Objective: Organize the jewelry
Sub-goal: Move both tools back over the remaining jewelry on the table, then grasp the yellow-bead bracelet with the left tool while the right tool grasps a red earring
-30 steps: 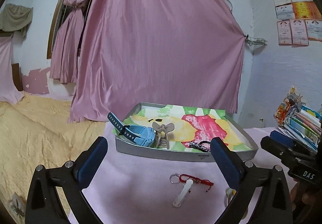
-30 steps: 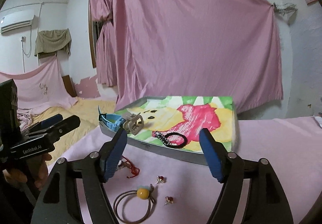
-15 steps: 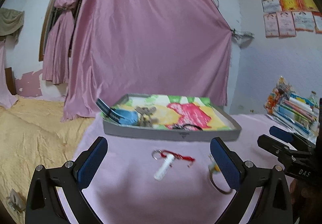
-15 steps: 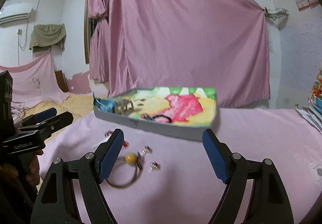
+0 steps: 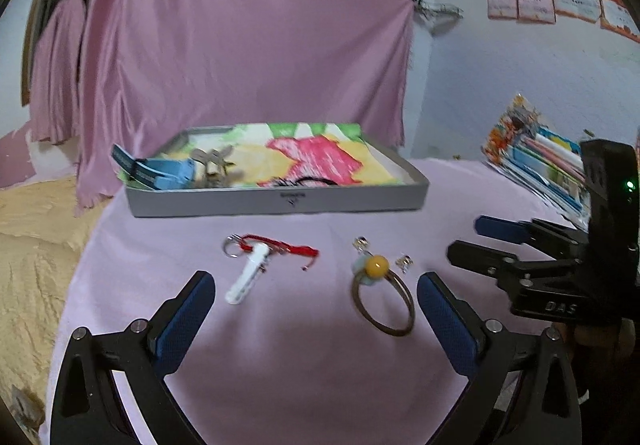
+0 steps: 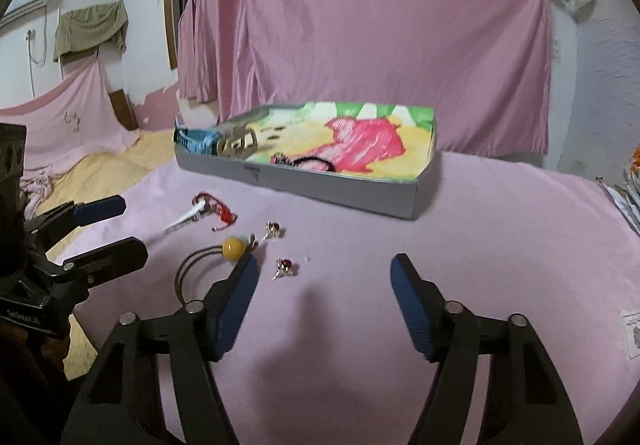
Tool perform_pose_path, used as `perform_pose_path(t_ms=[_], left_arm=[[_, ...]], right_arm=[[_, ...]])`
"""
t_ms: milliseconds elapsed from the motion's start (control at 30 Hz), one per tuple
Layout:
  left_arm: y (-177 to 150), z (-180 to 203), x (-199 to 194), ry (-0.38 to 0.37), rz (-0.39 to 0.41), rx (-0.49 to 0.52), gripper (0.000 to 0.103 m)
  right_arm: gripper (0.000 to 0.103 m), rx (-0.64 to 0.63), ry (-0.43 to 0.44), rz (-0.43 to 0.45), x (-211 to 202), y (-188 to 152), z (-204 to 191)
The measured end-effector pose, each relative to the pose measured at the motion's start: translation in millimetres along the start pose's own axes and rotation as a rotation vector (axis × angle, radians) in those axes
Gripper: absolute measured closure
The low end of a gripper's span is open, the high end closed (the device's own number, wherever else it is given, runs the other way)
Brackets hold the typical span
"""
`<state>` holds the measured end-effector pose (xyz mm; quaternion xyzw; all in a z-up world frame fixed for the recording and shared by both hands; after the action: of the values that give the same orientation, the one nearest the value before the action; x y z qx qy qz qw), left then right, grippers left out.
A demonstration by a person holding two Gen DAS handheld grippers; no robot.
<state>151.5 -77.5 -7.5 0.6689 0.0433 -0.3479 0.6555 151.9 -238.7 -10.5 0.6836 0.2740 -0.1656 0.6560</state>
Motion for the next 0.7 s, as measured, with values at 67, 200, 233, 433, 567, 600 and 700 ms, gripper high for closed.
perform_pose_path(t_ms=[67, 200, 233, 433, 567, 600, 700], left_arm=[[-1.3, 1.4, 5.5, -0.019, -0.034, -0.003, 0.019], [-4.3, 1.9, 18.1, -0.053, -0.102, -0.021, 0.034], [-4.9, 2.2, 21.5, -0.066, -0.121, -0.025, 0.039], [-6.4, 9.6, 42.4, -0.108, -0.222, -0.024, 0.063], [-6.0, 9.4, 48.9, -0.109, -0.253, -0.026, 0.077], [-5.5, 8.9, 49.9, -0.111, -0.260, -0.026, 0.080], [-3.4, 6.6, 51.8, -0.125, -0.275, -0.030, 0.094]], right_arm=[[0.048, -0.001, 0.018, -0.030, 6.2, -0.7, -1.1], [0.055, -0.006, 0.046, -0.079, 15.8, -2.2, -4.4], [0.058, -0.009, 0.052, -0.088, 17.7, -2.1, -5.4], [0.070, -0.013, 0.079, -0.138, 29.0, 1.7, -9.3], [0.072, -0.004, 0.102, -0.170, 39.3, 5.4, -12.8], [0.072, -0.003, 0.104, -0.177, 41.7, 6.5, -12.8], [0.072, -0.001, 0.117, -0.196, 47.7, 8.5, -15.4]])
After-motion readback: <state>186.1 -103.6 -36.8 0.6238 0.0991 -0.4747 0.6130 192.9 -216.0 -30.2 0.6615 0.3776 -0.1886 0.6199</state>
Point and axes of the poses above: each gripper's, at about its wrist camera, not at the fingertips, and x roughly the way its jaws point, z to its right, y to its top, the point moved 3 cm from there along x, roughly the way its jaws point
